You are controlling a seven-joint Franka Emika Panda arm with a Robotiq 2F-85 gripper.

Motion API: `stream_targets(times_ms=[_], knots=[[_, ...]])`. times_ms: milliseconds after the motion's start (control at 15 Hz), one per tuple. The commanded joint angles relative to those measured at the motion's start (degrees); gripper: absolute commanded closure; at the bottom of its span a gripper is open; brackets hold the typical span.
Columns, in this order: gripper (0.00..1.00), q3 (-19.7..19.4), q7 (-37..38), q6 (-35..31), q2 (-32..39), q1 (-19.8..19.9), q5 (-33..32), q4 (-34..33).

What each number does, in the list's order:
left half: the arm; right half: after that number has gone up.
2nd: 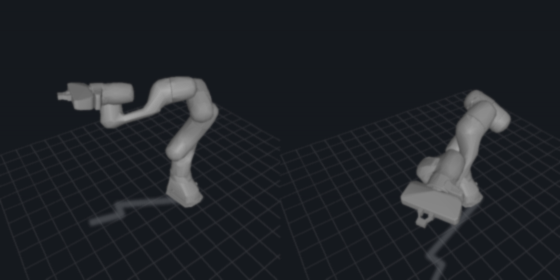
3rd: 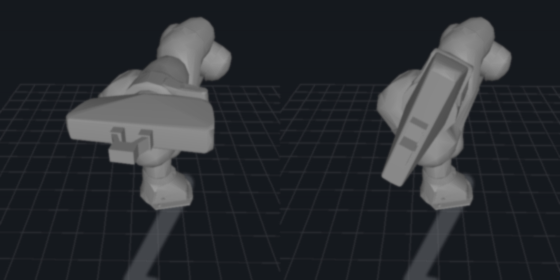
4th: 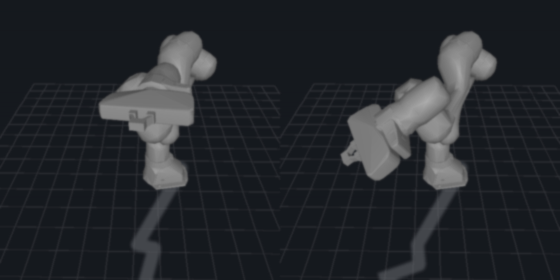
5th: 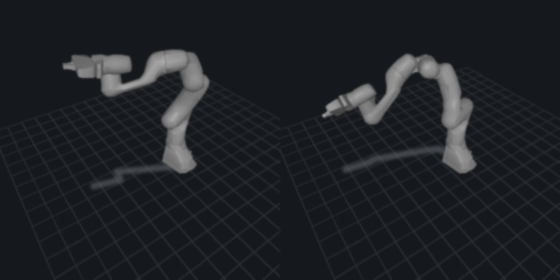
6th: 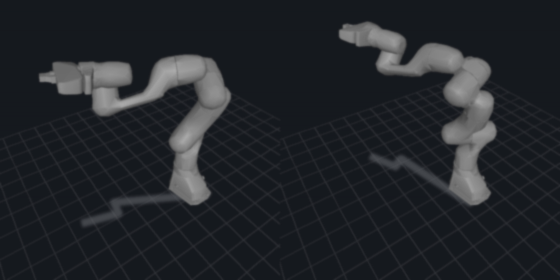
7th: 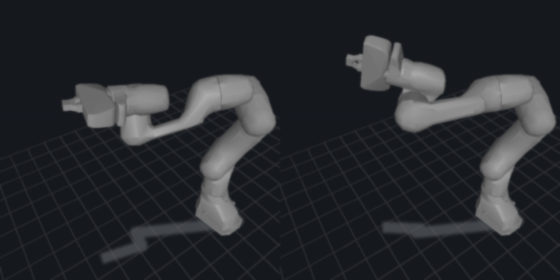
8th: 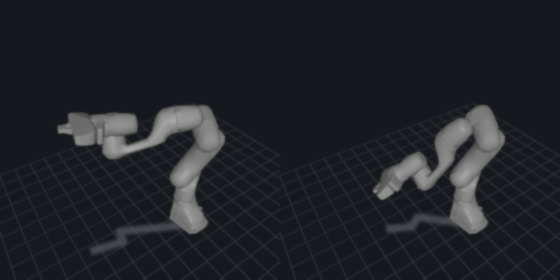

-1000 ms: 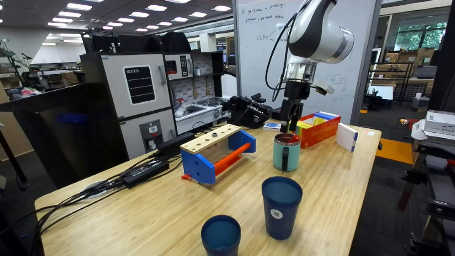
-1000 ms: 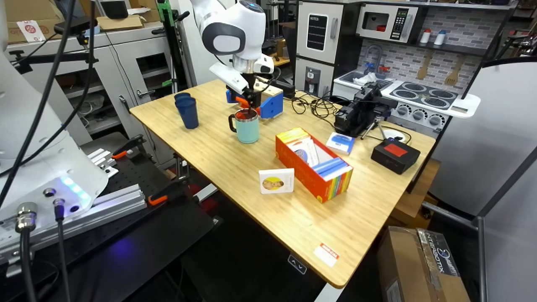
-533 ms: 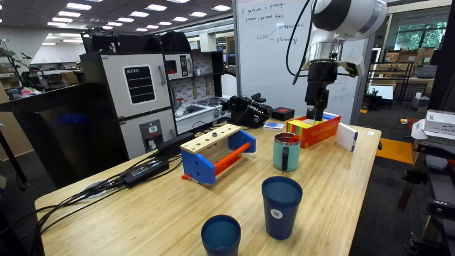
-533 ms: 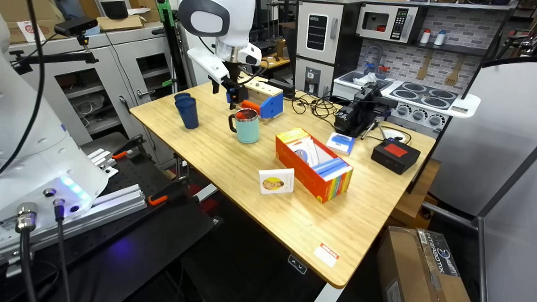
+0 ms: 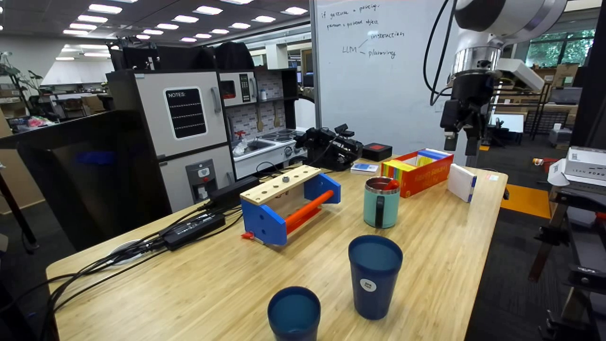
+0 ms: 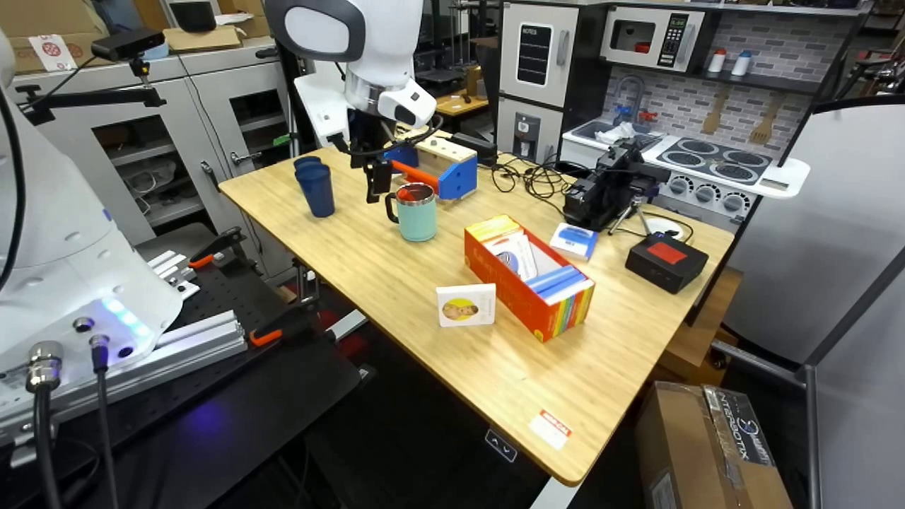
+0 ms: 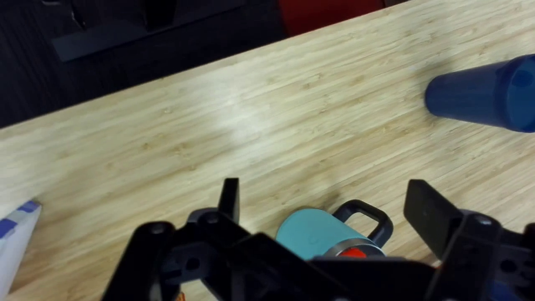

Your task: Remove the screwdriver from the rack, put it in the cup, and then remove the book from the table and put it in the box

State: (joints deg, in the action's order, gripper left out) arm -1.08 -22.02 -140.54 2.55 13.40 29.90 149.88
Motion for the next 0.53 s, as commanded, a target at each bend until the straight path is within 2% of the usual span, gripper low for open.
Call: stream_targets(times_ms=[0, 67, 200, 400, 467], knots=[[0.00, -2.9, 9.0, 0.8, -3.1, -2.0, -2.1, 2.7], [0.00, -3.5, 12.1, 1.0, -3.8, -2.3, -4.0, 3.3], [0.00, -4.1, 19.5, 1.9, -4.8, -3.0, -11.7, 3.8], [0.00, -4.0, 29.2, 6.9, -6.0, -3.6, -25.1, 1.9], [0.00, -3.5, 30.1, 8.8, -6.1, -4.1, -27.5, 0.5]])
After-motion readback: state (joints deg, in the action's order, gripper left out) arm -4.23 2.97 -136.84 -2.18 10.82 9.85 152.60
